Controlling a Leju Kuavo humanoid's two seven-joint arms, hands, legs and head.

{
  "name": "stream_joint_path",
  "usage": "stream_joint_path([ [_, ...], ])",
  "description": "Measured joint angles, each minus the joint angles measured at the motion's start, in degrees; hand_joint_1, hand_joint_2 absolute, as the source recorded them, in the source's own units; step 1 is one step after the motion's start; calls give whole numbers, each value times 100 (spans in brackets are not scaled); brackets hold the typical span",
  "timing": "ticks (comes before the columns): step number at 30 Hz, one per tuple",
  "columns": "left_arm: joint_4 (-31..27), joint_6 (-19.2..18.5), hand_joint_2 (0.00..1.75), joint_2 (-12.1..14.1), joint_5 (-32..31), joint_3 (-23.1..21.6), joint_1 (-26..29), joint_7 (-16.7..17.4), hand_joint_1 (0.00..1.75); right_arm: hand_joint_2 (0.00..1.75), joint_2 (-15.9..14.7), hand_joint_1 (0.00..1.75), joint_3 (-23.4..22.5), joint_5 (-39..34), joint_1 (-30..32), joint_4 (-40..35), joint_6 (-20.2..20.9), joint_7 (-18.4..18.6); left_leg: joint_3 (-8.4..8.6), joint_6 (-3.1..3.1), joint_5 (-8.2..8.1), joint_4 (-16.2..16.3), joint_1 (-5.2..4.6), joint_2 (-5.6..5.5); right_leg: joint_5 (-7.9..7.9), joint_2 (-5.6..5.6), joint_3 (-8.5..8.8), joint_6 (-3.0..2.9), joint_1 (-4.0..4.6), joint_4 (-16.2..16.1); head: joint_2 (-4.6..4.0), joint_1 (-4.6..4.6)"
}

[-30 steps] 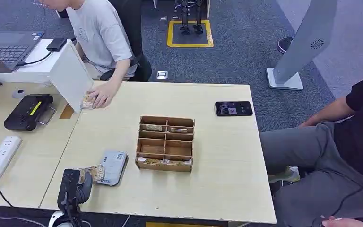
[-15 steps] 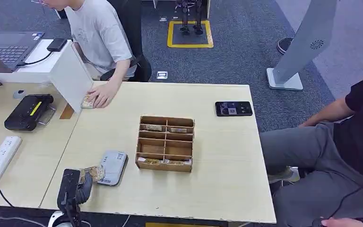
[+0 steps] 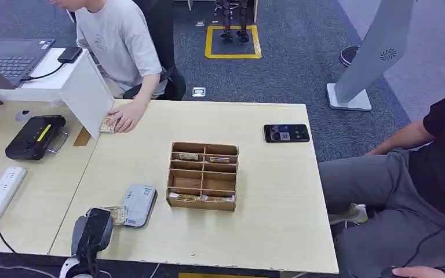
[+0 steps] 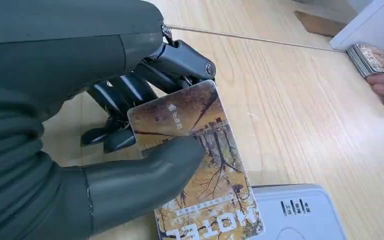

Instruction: Pass the card to the sensor for recognition and then transmit it.

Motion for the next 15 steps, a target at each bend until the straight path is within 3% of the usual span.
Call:
stream_joint_path([
  [15, 0, 0, 175, 20, -37, -2, 28, 4, 175, 175, 0, 0, 0, 0, 0, 0, 20, 0, 0, 0, 0, 0, 0, 0, 0, 0, 0, 0, 0, 0, 0, 0],
])
